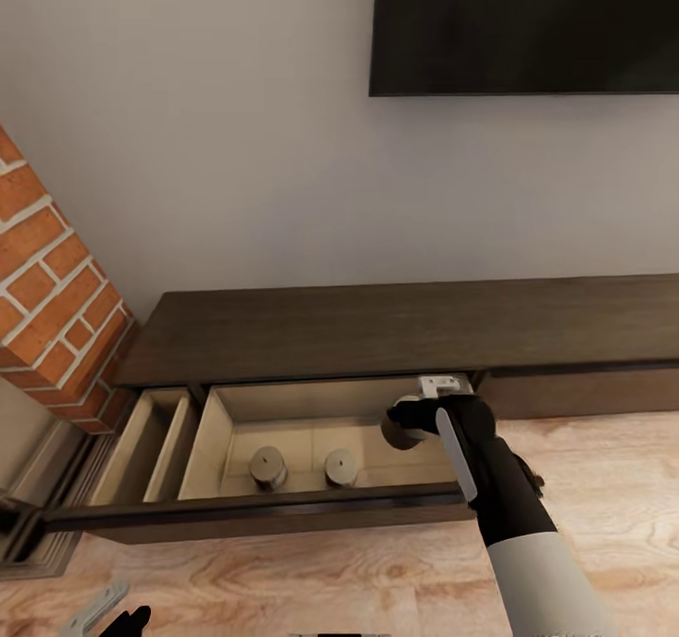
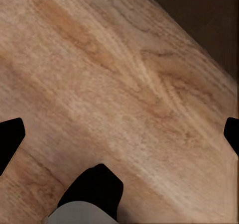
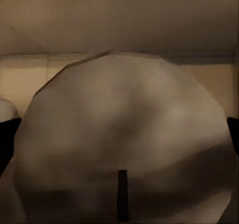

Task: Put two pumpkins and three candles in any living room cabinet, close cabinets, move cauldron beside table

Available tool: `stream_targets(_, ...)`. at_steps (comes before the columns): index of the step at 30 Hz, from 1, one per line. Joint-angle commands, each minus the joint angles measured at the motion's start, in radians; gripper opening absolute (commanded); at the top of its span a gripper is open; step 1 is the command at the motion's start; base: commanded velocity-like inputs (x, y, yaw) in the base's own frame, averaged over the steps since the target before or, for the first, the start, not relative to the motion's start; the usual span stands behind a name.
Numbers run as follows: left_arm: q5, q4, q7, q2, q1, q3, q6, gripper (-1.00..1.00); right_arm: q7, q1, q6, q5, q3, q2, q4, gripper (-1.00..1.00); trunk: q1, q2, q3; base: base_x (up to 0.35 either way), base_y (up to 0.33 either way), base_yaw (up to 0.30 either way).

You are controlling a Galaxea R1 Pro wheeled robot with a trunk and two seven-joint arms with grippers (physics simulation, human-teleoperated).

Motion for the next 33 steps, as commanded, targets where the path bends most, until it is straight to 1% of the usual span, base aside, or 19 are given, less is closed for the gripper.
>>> stream_targets(1,0.000,0.000,0.000,0.000,0.000,0.000,0.000,1.00,0.000,0.000,-0.007,-0.001,0.000,0.000,0.010,-1.00,0.000,0.000,0.000,0.279,0.193,0.000)
stream_targets(2,0.001,0.000,-0.001,0.000,0.000,0.001,0.001,1.00,0.002,0.000,-0.022,-0.002,-0.001,0.000,0.042,-1.00,0.000,0.000,0.000,0.281,0.195,0.000)
stream_targets(4,0.001,0.000,-0.001,0.000,0.000,0.001,0.001,1.00,0.002,0.000,-0.034,-0.003,-0.001,-0.001,0.067,-1.00,0.000,0.000,0.000,0.259,0.171,0.000)
stream_targets(7,0.002,0.000,-0.001,0.000,0.000,0.001,0.001,1.00,0.004,0.000,-0.111,-0.005,-0.002,-0.003,0.138,-1.00,0.000,0.000,0.000,0.113,0.070,0.000)
stream_targets(9,0.001,0.000,-0.001,0.000,0.000,0.001,0.001,1.00,0.004,0.000,-0.134,-0.005,-0.003,-0.004,0.162,-1.00,0.000,0.000,0.000,0.049,0.030,0.000)
stream_targets(12,0.001,0.000,-0.001,0.001,0.000,0.002,0.001,1.00,0.005,0.000,-0.167,-0.005,-0.004,-0.006,0.223,-1.00,0.000,0.000,0.000,0.019,0.012,0.000)
stream_targets(19,0.001,0.000,0.000,0.001,0.000,0.002,0.001,1.00,0.007,-0.001,-0.181,-0.007,-0.005,-0.011,0.289,-1.00,0.000,0.000,0.000,0.004,0.003,0.000)
stream_targets(21,0.001,0.000,0.000,0.001,0.000,0.002,0.002,1.00,0.007,-0.001,-0.196,-0.006,-0.005,-0.014,0.310,-1.00,0.000,0.000,0.000,0.000,0.000,0.000)
stream_targets(23,0.000,0.000,0.001,0.001,0.000,0.002,0.001,1.00,0.007,-0.003,-0.231,-0.006,-0.005,-0.019,0.336,-1.00,0.000,0.000,0.000,0.000,0.000,0.000)
stream_targets(30,-0.001,0.001,0.003,0.001,0.000,0.003,0.001,1.00,0.007,-0.006,-0.271,-0.005,-0.006,-0.024,0.367,-1.00,0.000,0.000,0.000,0.000,0.000,0.000)
stream_targets(33,-0.001,0.002,0.003,0.001,0.000,0.003,0.001,1.00,0.007,-0.009,-0.324,-0.005,-0.005,-0.030,0.411,-1.00,0.000,0.000,0.000,0.000,0.000,0.000)
